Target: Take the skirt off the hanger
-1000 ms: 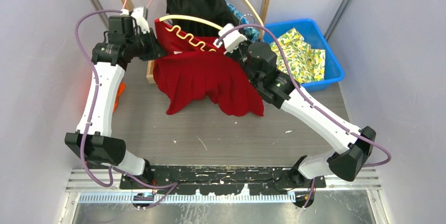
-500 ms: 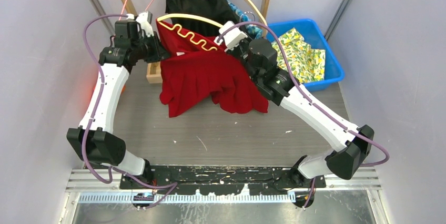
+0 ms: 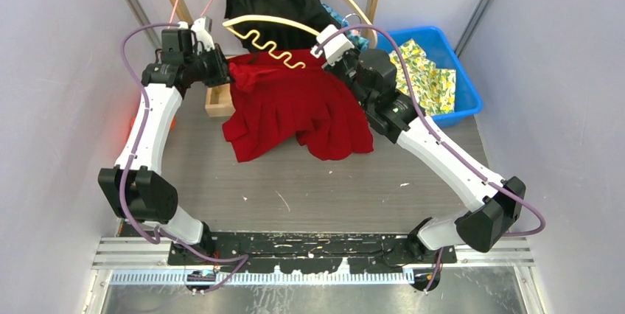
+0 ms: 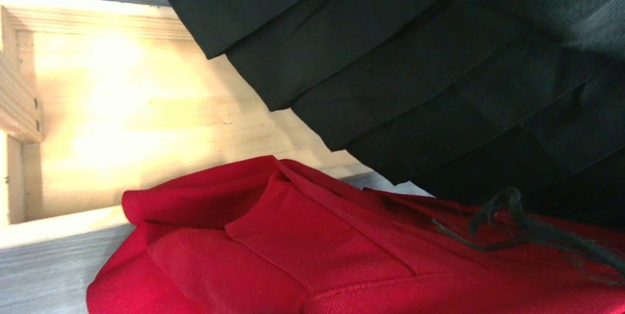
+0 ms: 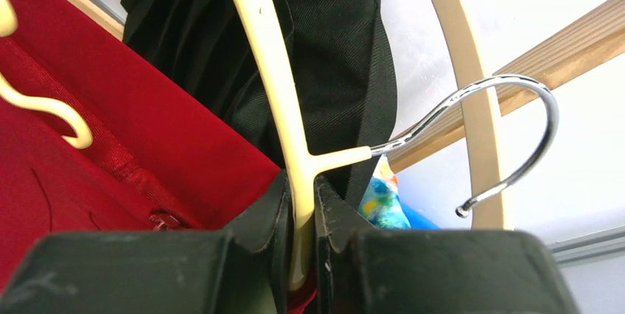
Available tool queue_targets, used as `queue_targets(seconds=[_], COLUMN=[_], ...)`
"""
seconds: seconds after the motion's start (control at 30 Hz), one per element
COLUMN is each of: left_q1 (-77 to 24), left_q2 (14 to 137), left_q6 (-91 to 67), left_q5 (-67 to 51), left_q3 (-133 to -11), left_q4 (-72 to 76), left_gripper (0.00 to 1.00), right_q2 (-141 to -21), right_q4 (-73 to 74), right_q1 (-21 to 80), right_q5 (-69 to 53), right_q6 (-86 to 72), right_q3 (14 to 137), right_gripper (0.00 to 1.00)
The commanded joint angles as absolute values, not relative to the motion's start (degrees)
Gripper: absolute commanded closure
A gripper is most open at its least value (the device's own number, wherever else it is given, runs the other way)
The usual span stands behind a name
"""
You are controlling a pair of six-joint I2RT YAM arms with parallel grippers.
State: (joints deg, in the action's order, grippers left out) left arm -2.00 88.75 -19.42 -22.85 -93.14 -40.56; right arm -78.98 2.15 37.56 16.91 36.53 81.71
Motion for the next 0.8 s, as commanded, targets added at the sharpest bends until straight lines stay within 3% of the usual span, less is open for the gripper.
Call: queue_targets(seconds=[0.0, 0.23, 0.77], left_q1=[11.4, 4.0, -24.7], left_q2=[91.4, 90.0, 89.9], left_q6=[-12.2, -13.2, -17.6], left_q5=[5.4, 5.5, 10.3], left_q3=[-95.4, -99.3, -101.1], left_q4=[-45.0, -47.0, -44.0], left_gripper=[1.00, 1.00, 1.00], right_q2=[-67.3, -74.4, -84.0], right_q4=[-3.7, -0.5, 4.0], right_q1=[26.0, 26.8, 42.5], right_q5=[42.8, 38.1, 31.1], right_q6=[45.1, 30.1, 27.2], right_q3=[85.9, 93.5, 105.9], right_gripper=[0.99, 0.99, 0.99])
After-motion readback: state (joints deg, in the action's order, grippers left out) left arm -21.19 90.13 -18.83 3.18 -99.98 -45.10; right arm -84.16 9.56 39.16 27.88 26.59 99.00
